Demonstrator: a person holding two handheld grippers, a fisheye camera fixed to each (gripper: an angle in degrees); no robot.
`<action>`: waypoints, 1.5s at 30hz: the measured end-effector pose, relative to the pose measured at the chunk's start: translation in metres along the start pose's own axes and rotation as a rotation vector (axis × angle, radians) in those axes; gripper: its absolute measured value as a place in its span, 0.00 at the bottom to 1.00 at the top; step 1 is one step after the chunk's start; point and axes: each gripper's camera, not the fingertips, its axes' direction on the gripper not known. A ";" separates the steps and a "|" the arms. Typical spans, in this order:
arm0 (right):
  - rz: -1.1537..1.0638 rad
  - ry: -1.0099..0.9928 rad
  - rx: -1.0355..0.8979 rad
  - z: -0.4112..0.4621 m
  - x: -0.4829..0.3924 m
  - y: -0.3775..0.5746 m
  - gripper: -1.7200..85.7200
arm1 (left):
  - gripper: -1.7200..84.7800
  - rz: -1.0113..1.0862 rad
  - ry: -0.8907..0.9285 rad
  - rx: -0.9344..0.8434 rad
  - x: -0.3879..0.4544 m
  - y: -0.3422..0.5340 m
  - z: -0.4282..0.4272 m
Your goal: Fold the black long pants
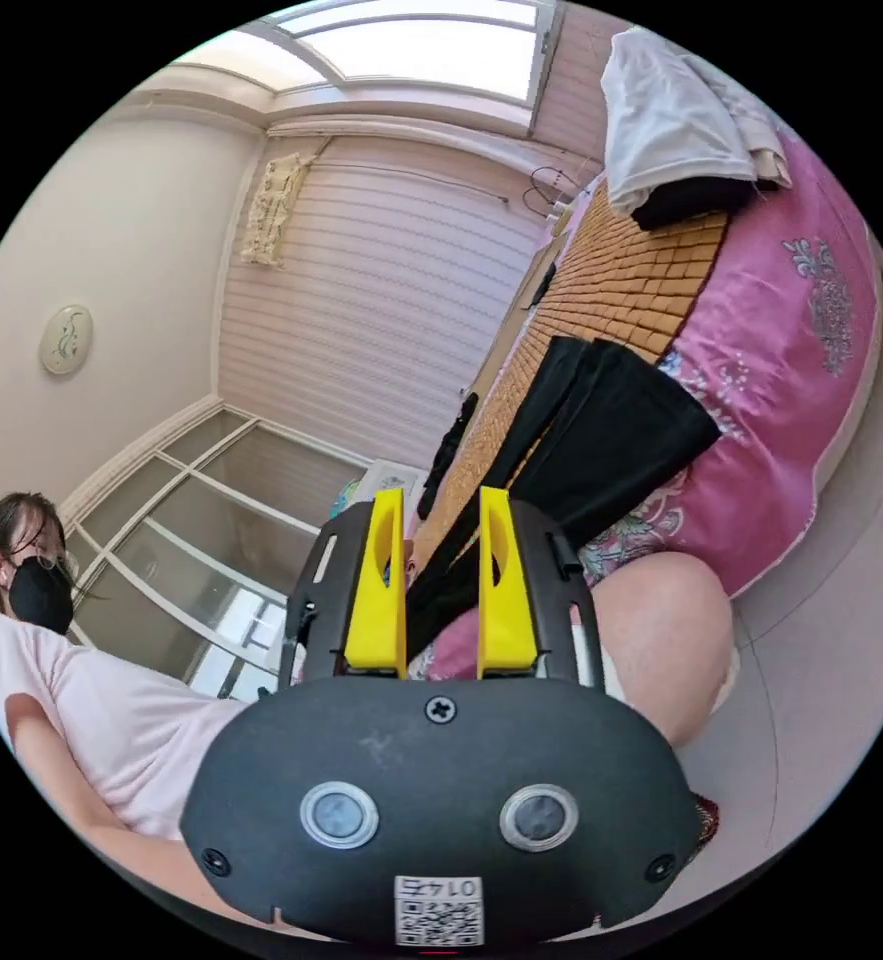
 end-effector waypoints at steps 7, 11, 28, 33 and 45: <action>0.342 0.089 0.026 0.007 0.063 -0.027 0.17 | 0.18 -0.254 -0.003 -0.014 -0.070 -0.036 0.020; 0.380 0.090 0.107 0.014 0.058 -0.044 0.15 | 0.20 -0.342 -0.003 -0.040 -0.092 -0.052 0.037; 0.186 0.157 0.022 0.026 -0.042 -0.100 0.02 | 0.17 -0.379 -0.113 -0.414 -0.125 -0.133 0.162; 0.137 0.123 0.001 0.038 -0.073 -0.106 0.02 | 0.02 -0.316 -0.177 -0.483 -0.114 -0.142 0.166; -0.210 0.344 -0.305 0.121 -0.202 -0.170 0.03 | 0.01 -0.037 0.034 -0.203 -0.045 -0.194 0.076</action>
